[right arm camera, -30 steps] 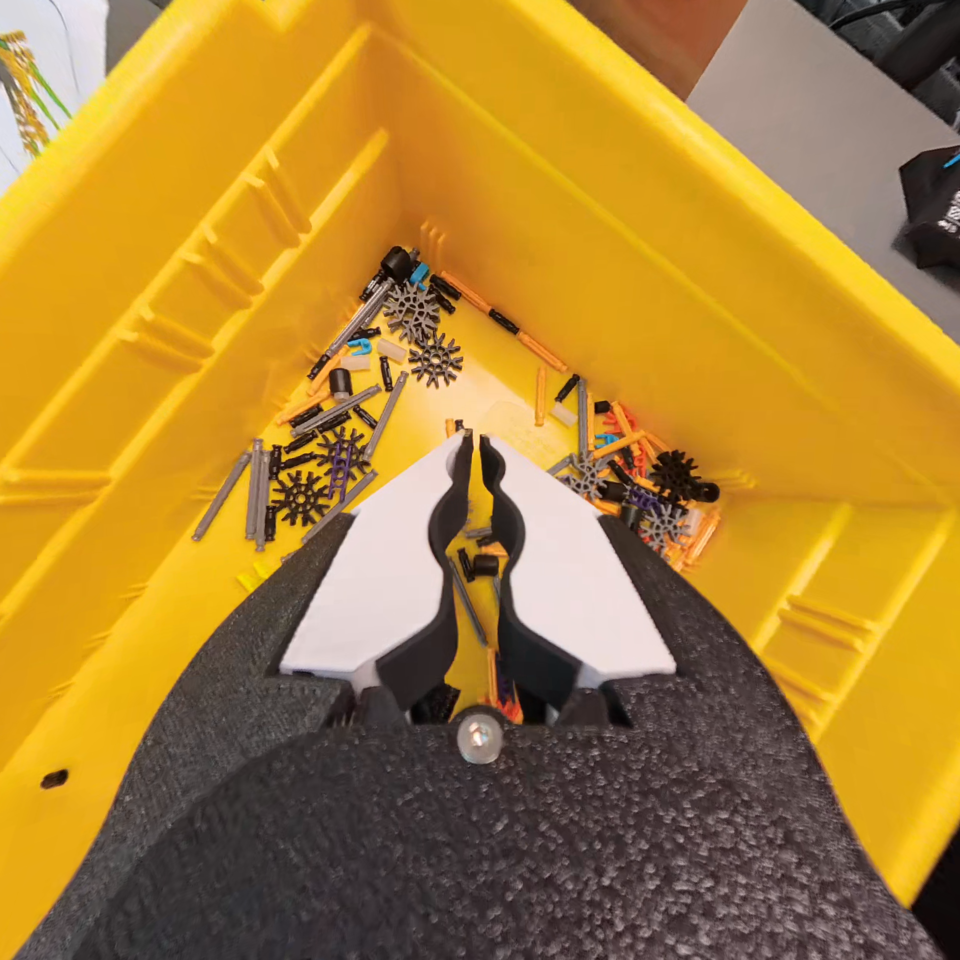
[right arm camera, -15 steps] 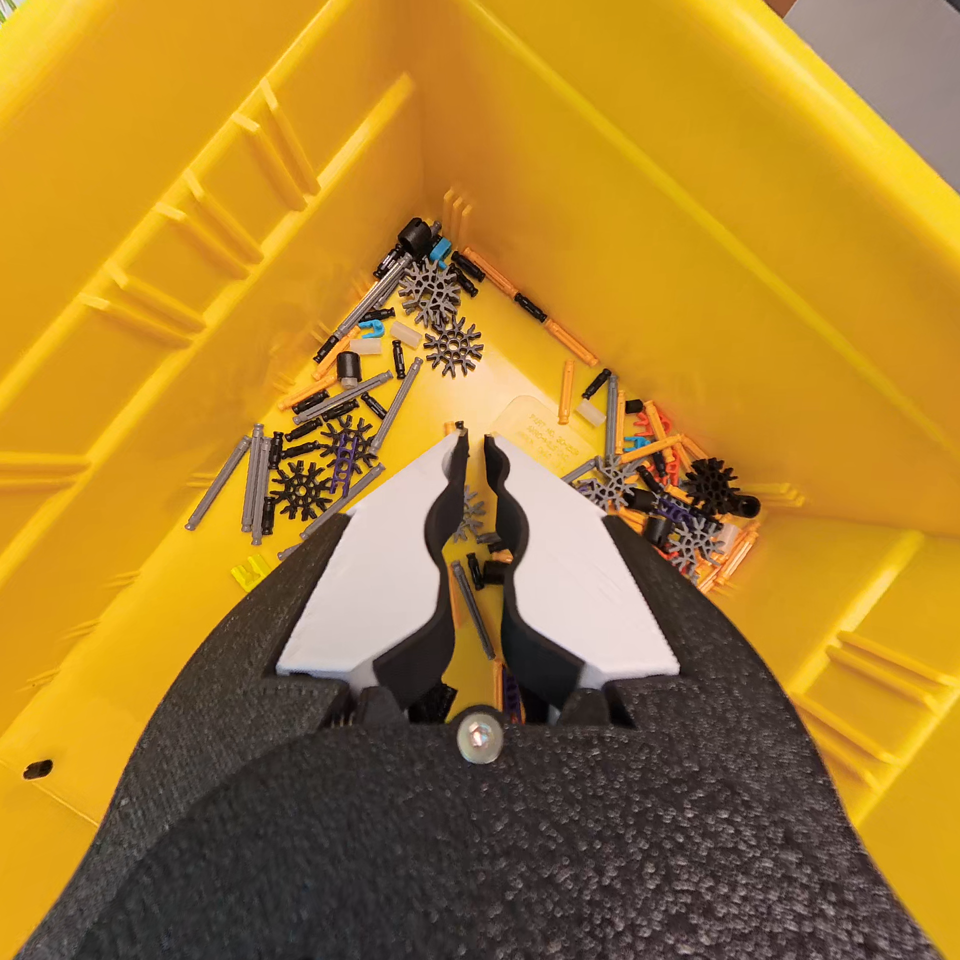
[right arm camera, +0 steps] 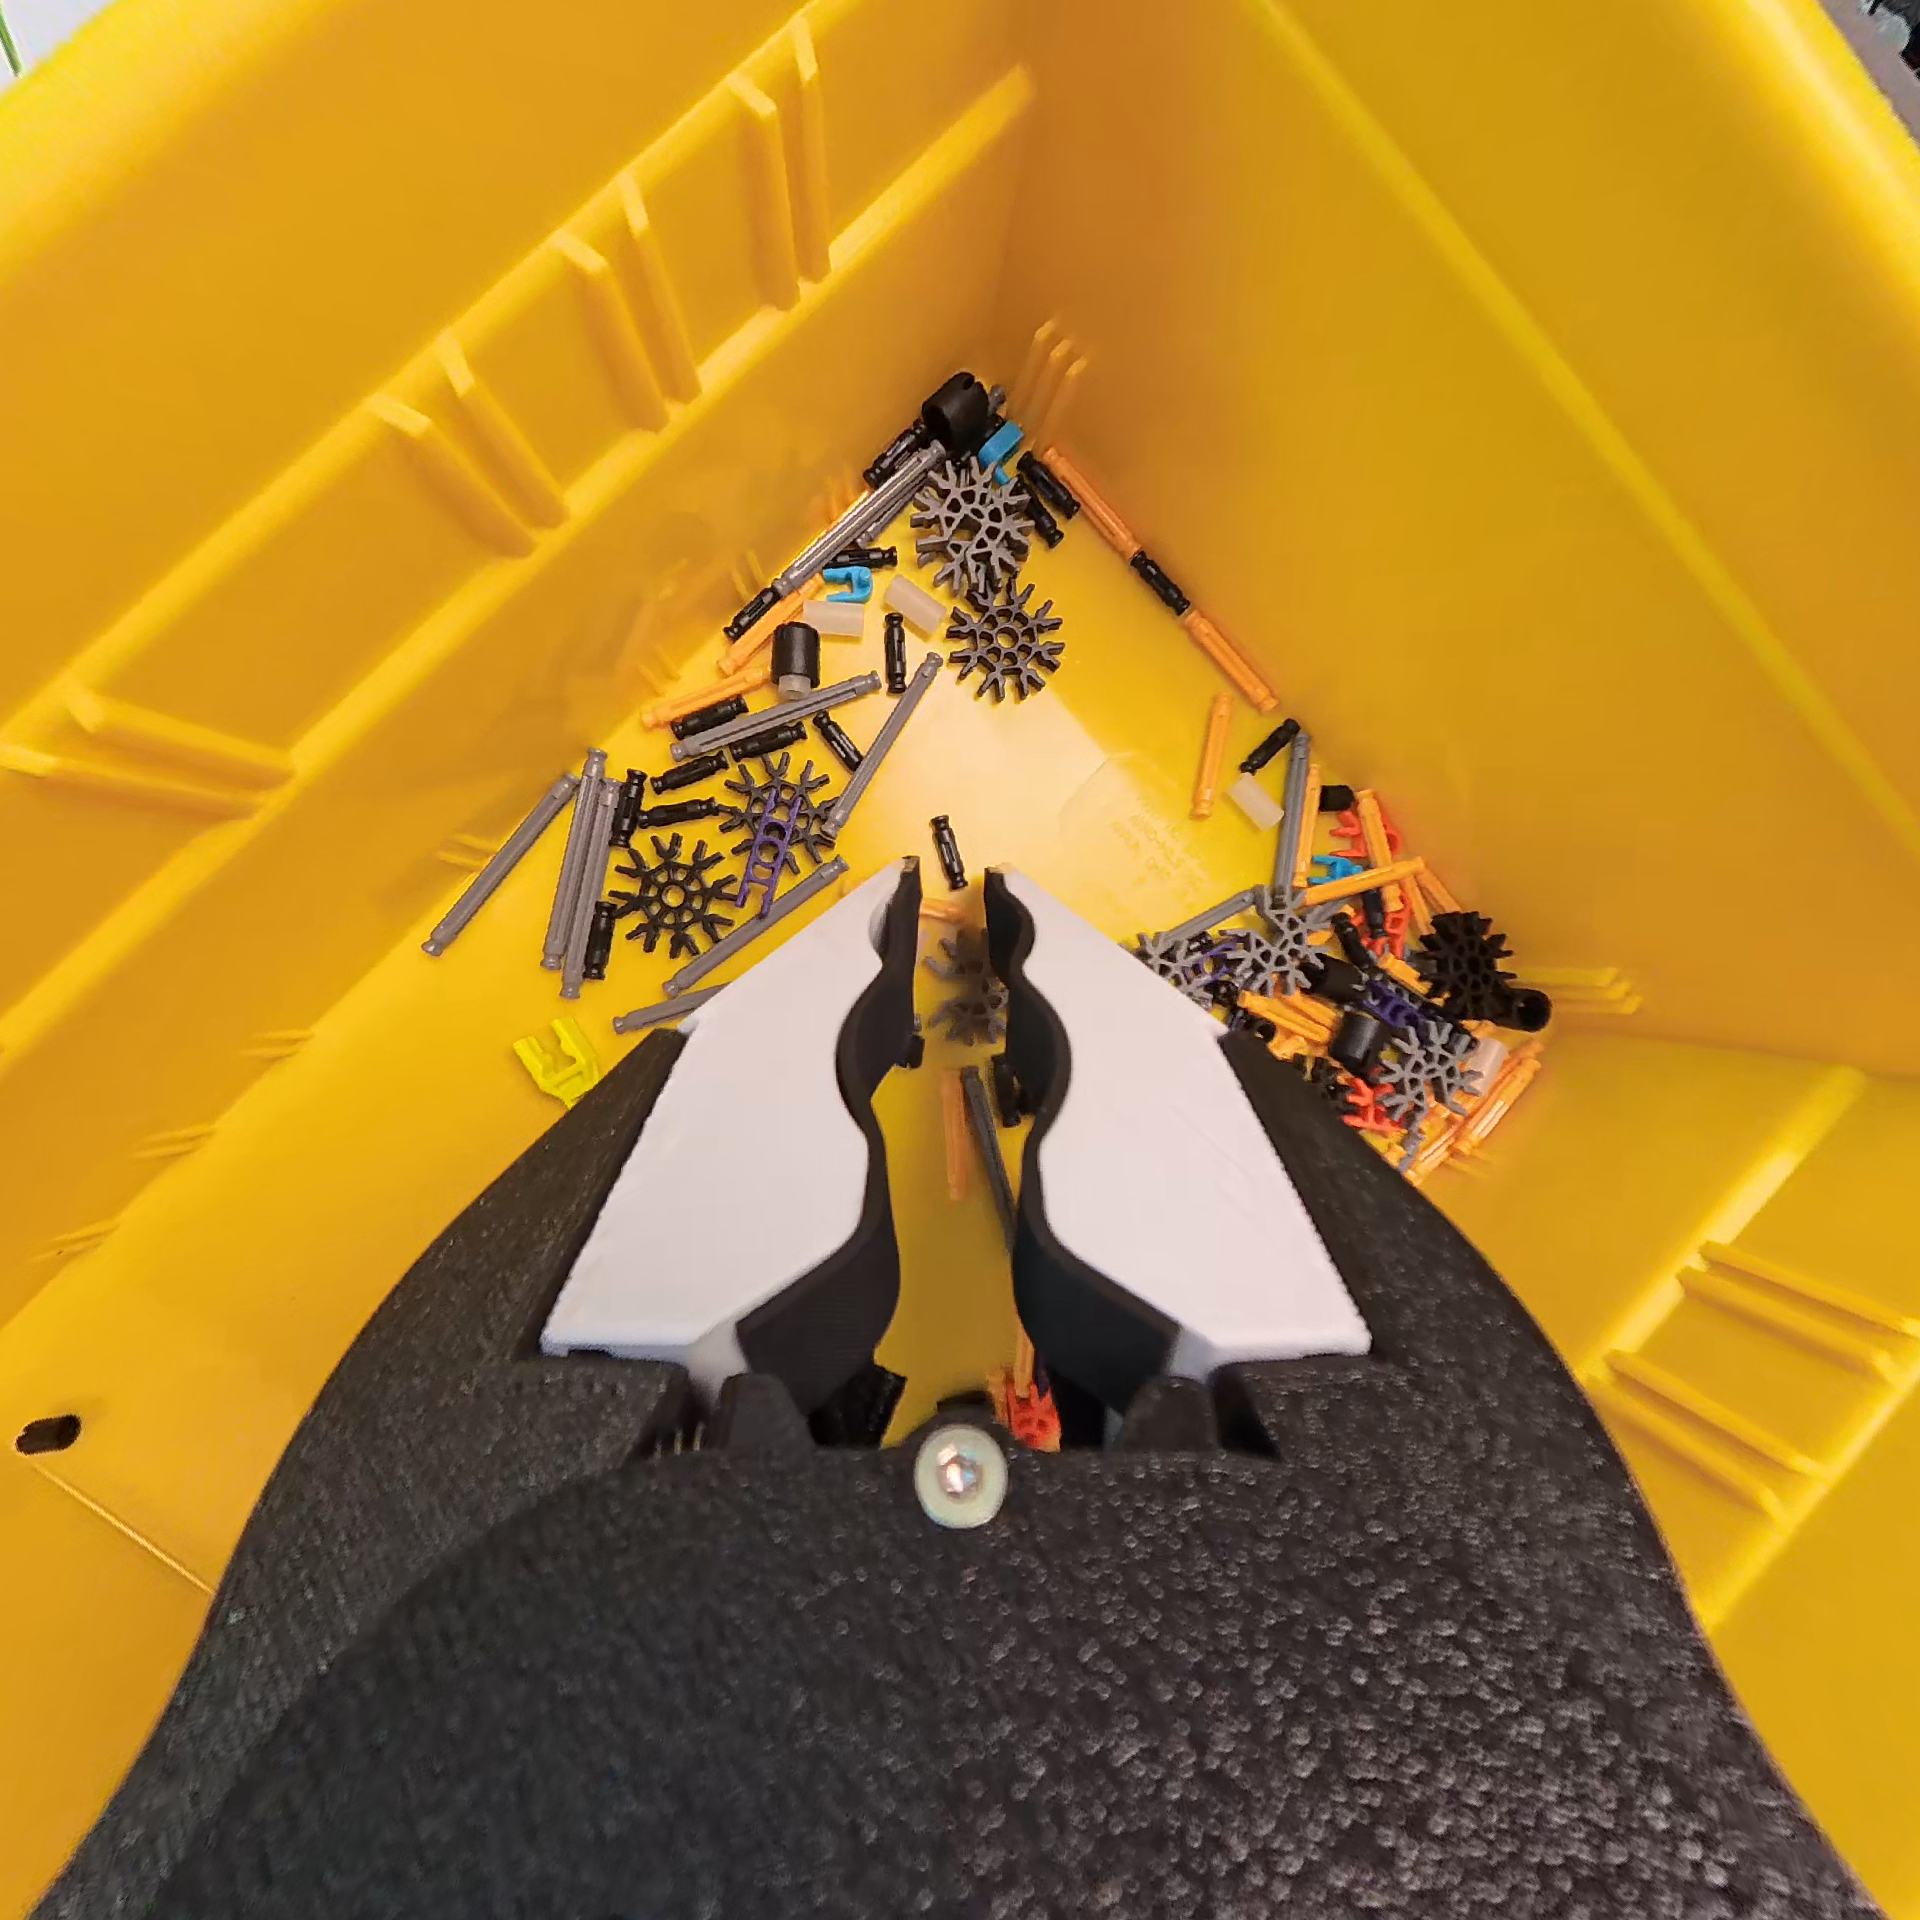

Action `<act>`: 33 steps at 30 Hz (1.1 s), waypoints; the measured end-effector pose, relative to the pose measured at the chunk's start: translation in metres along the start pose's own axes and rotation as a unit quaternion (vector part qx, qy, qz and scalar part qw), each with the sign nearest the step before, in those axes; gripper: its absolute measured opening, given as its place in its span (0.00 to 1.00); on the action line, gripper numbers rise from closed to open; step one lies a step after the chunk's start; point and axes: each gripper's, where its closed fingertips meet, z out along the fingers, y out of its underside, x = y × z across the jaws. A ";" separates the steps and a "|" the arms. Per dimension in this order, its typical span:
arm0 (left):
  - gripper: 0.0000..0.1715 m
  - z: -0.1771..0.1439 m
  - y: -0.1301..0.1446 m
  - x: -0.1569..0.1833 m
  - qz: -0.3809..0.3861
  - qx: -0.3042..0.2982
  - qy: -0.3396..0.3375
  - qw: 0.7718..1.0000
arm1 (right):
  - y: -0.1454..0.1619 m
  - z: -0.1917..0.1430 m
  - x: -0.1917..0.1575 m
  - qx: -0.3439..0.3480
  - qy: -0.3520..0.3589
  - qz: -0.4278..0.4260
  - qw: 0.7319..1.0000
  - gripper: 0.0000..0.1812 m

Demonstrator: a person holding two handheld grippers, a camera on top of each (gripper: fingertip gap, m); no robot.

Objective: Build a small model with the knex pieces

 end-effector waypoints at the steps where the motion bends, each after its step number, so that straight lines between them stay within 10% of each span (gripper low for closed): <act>1: 0.14 0.000 0.000 0.000 0.000 0.000 0.000 1.000 | 0.001 0.001 0.000 -0.003 -0.003 0.000 1.000 0.06; 16: 0.14 0.000 0.000 0.001 0.010 0.000 0.005 1.000 | -0.002 0.003 -0.006 -0.025 -0.073 -0.006 0.997 0.00; 20: 0.14 -0.002 0.003 0.004 0.031 -0.006 0.027 0.999 | -0.044 -0.053 -0.030 0.093 -0.050 -0.019 0.994 0.00; 26: 0.13 0.001 0.003 0.022 0.084 -0.019 0.106 0.991 | -0.086 -0.161 -0.198 0.200 -0.129 -0.195 0.951 0.00; 33: 0.15 0.004 0.002 0.026 0.110 -0.027 0.110 0.987 | -0.019 -0.119 -0.405 0.116 -0.319 -0.337 0.878 0.00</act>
